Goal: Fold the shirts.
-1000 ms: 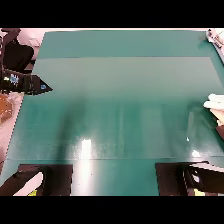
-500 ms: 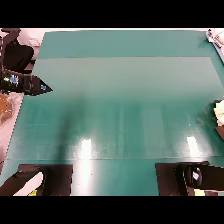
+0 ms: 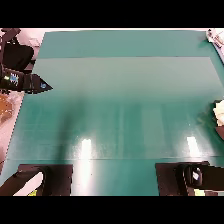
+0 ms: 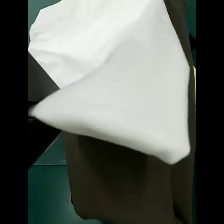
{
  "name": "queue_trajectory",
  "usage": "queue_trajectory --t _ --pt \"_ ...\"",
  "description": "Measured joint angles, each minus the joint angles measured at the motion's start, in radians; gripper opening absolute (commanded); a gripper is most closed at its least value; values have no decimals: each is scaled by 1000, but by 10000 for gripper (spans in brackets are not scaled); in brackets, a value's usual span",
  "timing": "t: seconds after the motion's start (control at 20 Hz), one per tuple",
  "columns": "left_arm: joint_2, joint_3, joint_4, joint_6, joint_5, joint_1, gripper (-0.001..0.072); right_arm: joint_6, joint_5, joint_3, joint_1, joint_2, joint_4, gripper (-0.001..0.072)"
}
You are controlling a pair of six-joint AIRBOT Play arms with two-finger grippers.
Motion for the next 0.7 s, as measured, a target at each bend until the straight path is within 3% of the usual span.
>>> queue_trajectory --t 0.35,0.7 --pt "0 0 0 2 1 0 21 -16 44 97 262 6 -184 14" --pt "0 0 2 18 24 0 21 27 88 18 252 43 -386 22"
